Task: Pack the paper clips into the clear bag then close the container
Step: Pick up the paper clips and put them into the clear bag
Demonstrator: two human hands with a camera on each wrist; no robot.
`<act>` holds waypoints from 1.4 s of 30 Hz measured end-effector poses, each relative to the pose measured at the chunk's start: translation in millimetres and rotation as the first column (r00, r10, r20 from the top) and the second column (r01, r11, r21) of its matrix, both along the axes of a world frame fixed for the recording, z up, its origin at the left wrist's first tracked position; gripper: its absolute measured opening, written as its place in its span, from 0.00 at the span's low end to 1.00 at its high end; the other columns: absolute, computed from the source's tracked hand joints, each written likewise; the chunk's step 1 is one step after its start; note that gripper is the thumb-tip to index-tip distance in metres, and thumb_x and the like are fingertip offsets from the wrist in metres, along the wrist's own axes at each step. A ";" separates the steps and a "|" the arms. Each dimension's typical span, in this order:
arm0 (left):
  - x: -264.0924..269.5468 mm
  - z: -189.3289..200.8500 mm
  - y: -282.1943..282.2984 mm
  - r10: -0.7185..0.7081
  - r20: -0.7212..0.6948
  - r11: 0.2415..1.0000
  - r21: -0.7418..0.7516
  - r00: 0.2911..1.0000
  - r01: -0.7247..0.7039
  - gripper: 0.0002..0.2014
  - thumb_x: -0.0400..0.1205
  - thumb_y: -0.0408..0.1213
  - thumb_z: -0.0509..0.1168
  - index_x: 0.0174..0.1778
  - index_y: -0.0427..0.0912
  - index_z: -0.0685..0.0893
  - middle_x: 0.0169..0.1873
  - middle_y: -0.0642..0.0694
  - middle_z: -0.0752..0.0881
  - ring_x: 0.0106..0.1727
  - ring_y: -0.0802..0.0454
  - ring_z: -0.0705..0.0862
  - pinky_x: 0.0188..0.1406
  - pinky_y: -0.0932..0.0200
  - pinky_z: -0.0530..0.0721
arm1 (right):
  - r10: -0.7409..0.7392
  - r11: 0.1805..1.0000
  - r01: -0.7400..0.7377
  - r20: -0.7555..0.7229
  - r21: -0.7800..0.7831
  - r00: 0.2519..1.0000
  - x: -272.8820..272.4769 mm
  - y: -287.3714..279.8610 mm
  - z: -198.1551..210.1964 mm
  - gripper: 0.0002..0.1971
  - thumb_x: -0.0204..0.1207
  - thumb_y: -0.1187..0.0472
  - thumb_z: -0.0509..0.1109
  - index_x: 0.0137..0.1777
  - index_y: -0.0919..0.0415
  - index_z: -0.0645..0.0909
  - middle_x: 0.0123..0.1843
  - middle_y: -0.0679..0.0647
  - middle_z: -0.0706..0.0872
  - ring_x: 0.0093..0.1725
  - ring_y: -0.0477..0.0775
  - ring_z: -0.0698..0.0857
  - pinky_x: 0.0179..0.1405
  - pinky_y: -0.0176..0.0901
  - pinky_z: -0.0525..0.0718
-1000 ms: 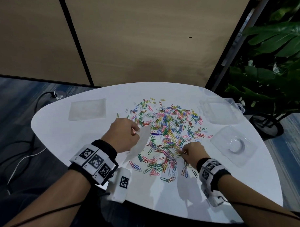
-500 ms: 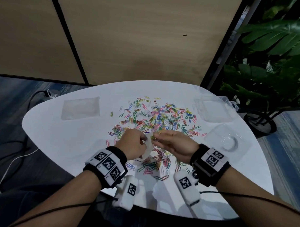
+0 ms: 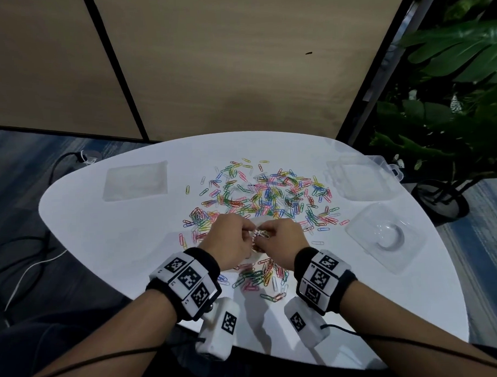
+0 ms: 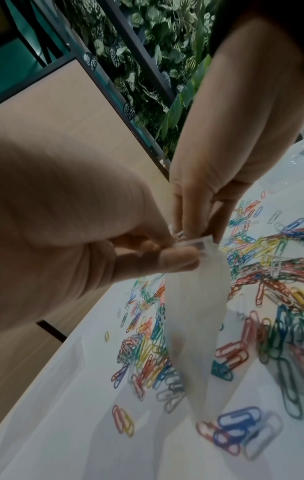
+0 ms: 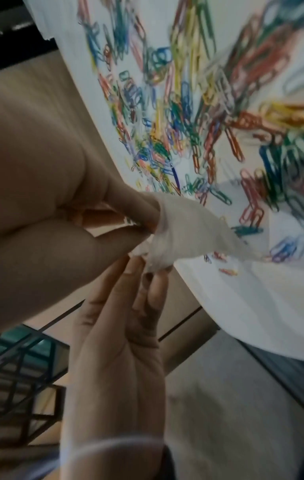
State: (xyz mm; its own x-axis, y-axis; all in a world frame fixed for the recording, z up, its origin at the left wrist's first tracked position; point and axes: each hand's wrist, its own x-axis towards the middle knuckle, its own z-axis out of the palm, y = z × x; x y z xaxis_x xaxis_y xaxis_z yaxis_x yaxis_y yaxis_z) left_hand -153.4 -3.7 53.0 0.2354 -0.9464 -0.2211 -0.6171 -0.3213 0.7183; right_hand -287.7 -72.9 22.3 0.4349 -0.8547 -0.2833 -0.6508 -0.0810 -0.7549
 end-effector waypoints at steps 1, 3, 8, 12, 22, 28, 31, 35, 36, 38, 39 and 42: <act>0.3 -0.5 -0.2 0.004 0.005 1.000 0.000 1.000 -0.004 0.16 0.84 0.26 0.65 0.67 0.33 0.87 0.48 0.37 0.91 0.41 0.46 0.92 0.52 0.53 0.91 | 0.021 0.999 -0.021 -0.016 -0.026 1.000 1.1 0.5 2.0 0.11 0.75 0.62 0.73 0.57 0.59 0.89 0.45 0.55 0.91 0.33 0.41 0.85 0.30 0.28 0.79; 2.0 -1.0 -0.3 0.016 -0.003 1.000 0.006 1.000 -0.016 0.16 0.83 0.26 0.65 0.67 0.34 0.87 0.47 0.38 0.91 0.42 0.46 0.92 0.53 0.52 0.92 | 0.100 0.993 -0.101 -0.032 -0.053 0.994 3.3 2.0 5.2 0.10 0.77 0.64 0.71 0.56 0.59 0.88 0.42 0.55 0.90 0.29 0.38 0.84 0.27 0.26 0.76; 8.0 1.7 -0.6 0.042 0.040 0.999 -0.024 0.998 -0.041 0.16 0.82 0.27 0.65 0.65 0.35 0.88 0.46 0.39 0.92 0.41 0.48 0.92 0.51 0.59 0.90 | 0.340 0.930 -0.351 -0.113 -0.104 0.934 5.3 0.4 15.3 0.13 0.82 0.64 0.63 0.59 0.59 0.87 0.41 0.52 0.85 0.31 0.48 0.81 0.32 0.36 0.79; 14.5 7.6 -0.8 0.076 0.028 0.997 -0.031 0.997 -0.076 0.17 0.82 0.25 0.65 0.67 0.35 0.87 0.45 0.40 0.91 0.39 0.46 0.93 0.44 0.64 0.87 | 0.156 0.988 -0.154 0.188 -0.029 0.970 -12.6 -11.9 24.4 0.12 0.80 0.68 0.68 0.58 0.58 0.89 0.51 0.52 0.92 0.46 0.49 0.91 0.51 0.49 0.91; 33.2 21.8 8.2 0.020 0.103 0.999 0.031 0.994 -0.024 0.15 0.78 0.26 0.66 0.58 0.38 0.91 0.34 0.50 0.89 0.52 0.47 0.93 0.63 0.55 0.87 | 0.239 0.970 -0.222 -0.570 0.101 0.786 -116.4 -9.2 -44.1 0.62 0.54 0.43 0.87 0.84 0.55 0.55 0.73 0.60 0.64 0.69 0.61 0.78 0.71 0.49 0.78; 28.2 24.9 12.1 -0.013 0.113 0.998 0.062 0.994 0.007 0.18 0.79 0.26 0.65 0.64 0.38 0.88 0.38 0.46 0.92 0.40 0.49 0.94 0.54 0.59 0.89 | 0.215 0.960 -0.275 -0.481 -0.057 0.850 -90.7 -4.7 -51.9 0.52 0.64 0.49 0.84 0.84 0.54 0.57 0.75 0.60 0.62 0.65 0.61 0.79 0.68 0.45 0.77; 28.8 27.7 13.5 -0.020 0.115 0.998 0.064 0.993 0.013 0.18 0.80 0.25 0.64 0.64 0.37 0.89 0.42 0.43 0.93 0.38 0.48 0.94 0.55 0.59 0.89 | 0.249 0.918 -0.374 -0.544 -0.131 0.801 -80.0 -9.2 -53.2 0.39 0.73 0.52 0.76 0.83 0.46 0.62 0.82 0.57 0.59 0.76 0.65 0.70 0.75 0.54 0.73; 29.6 29.8 13.9 -0.026 0.119 0.998 0.062 0.993 0.019 0.18 0.80 0.25 0.64 0.65 0.37 0.89 0.47 0.42 0.93 0.39 0.48 0.92 0.58 0.55 0.89 | 0.215 0.878 -0.400 -0.531 -0.263 0.820 -67.1 -16.2 -55.3 0.20 0.78 0.65 0.68 0.70 0.54 0.81 0.72 0.59 0.77 0.66 0.64 0.80 0.65 0.51 0.79; 29.3 29.9 13.8 -0.032 0.130 0.998 0.058 0.991 0.025 0.18 0.80 0.26 0.64 0.65 0.37 0.89 0.50 0.41 0.92 0.42 0.47 0.92 0.61 0.53 0.89 | 0.208 0.872 -0.405 -0.541 -0.275 0.815 -65.0 -17.1 -54.6 0.16 0.78 0.68 0.67 0.64 0.58 0.85 0.64 0.60 0.81 0.60 0.63 0.83 0.59 0.48 0.82; 29.3 30.1 13.8 -0.041 0.144 0.998 0.058 0.989 0.033 0.18 0.81 0.27 0.63 0.65 0.37 0.89 0.55 0.40 0.91 0.50 0.45 0.91 0.64 0.51 0.87 | 0.173 0.878 -0.384 -0.560 -0.285 0.810 -63.5 -20.8 -53.2 0.12 0.78 0.71 0.65 0.53 0.62 0.89 0.52 0.59 0.84 0.50 0.61 0.86 0.48 0.44 0.84; 29.3 30.1 14.0 -0.042 0.145 0.998 0.061 0.989 0.033 0.18 0.81 0.27 0.64 0.65 0.37 0.89 0.56 0.41 0.91 0.51 0.44 0.91 0.64 0.51 0.87 | 0.144 0.893 -0.349 -0.555 -0.284 0.819 -64.3 -23.4 -52.0 0.11 0.77 0.71 0.65 0.48 0.62 0.89 0.49 0.58 0.86 0.47 0.59 0.86 0.46 0.42 0.84; 30.9 29.7 13.7 -0.040 0.139 0.997 0.067 0.989 0.031 0.18 0.80 0.26 0.65 0.65 0.37 0.89 0.50 0.41 0.92 0.42 0.47 0.91 0.61 0.52 0.89 | -0.003 0.975 -0.091 -0.421 -0.203 0.907 -71.5 -34.5 -45.7 0.05 0.74 0.65 0.75 0.42 0.59 0.92 0.42 0.51 0.90 0.42 0.51 0.87 0.49 0.37 0.84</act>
